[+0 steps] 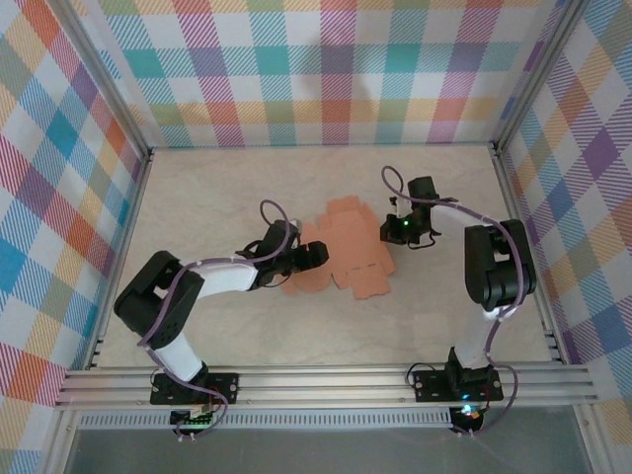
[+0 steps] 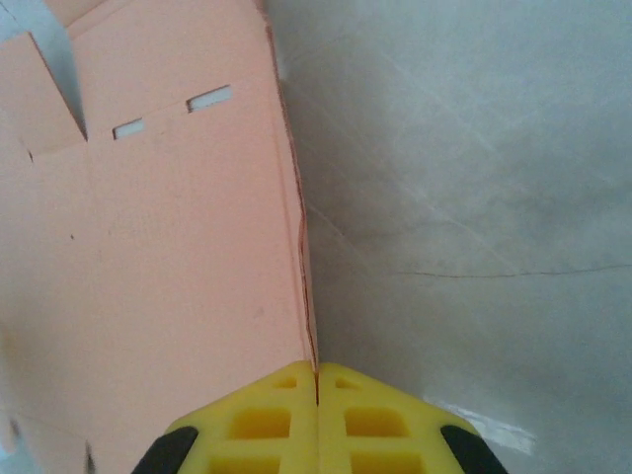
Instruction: Fold the paper box
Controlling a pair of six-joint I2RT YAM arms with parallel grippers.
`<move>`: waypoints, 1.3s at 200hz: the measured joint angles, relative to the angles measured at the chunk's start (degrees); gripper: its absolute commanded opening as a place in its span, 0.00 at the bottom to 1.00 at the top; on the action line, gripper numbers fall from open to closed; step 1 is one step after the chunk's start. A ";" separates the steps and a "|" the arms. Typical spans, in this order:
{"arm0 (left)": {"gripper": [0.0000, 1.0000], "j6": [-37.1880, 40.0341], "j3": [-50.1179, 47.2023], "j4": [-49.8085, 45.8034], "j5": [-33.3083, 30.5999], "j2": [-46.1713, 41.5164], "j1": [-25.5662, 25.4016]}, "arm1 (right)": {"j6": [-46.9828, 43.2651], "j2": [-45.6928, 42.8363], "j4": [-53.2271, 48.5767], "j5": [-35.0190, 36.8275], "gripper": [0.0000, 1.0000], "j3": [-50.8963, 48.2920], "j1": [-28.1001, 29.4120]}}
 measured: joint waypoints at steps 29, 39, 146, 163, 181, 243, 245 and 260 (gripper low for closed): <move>0.90 1.05 -0.11 -1.95 -0.55 -4.46 3.91 | -3.56 -2.64 0.68 7.06 0.00 -0.31 3.26; 0.94 1.27 -0.22 -2.23 -0.61 -5.46 5.55 | -4.98 -3.63 0.92 9.44 0.00 -0.50 4.79; 1.00 3.80 -2.01 -2.99 0.70 -7.85 19.08 | -25.79 -0.70 2.99 39.93 0.00 4.00 20.06; 0.99 3.80 -2.89 -2.97 1.14 -8.00 19.50 | -29.88 2.38 5.86 46.64 0.00 4.22 22.45; 0.99 3.39 -3.74 -2.08 2.19 -8.04 20.50 | -33.55 5.38 9.44 52.52 0.00 4.13 23.96; 1.00 2.82 -4.33 4.72 3.89 -7.56 22.86 | -37.75 6.25 14.36 52.83 0.00 4.70 23.08; 1.00 3.02 -4.33 5.18 3.91 -7.50 22.86 | -37.70 6.23 14.05 52.30 0.00 4.76 22.95; 1.00 4.59 -4.11 7.45 3.93 -7.13 22.86 | -37.57 5.01 10.01 45.62 0.00 6.05 21.38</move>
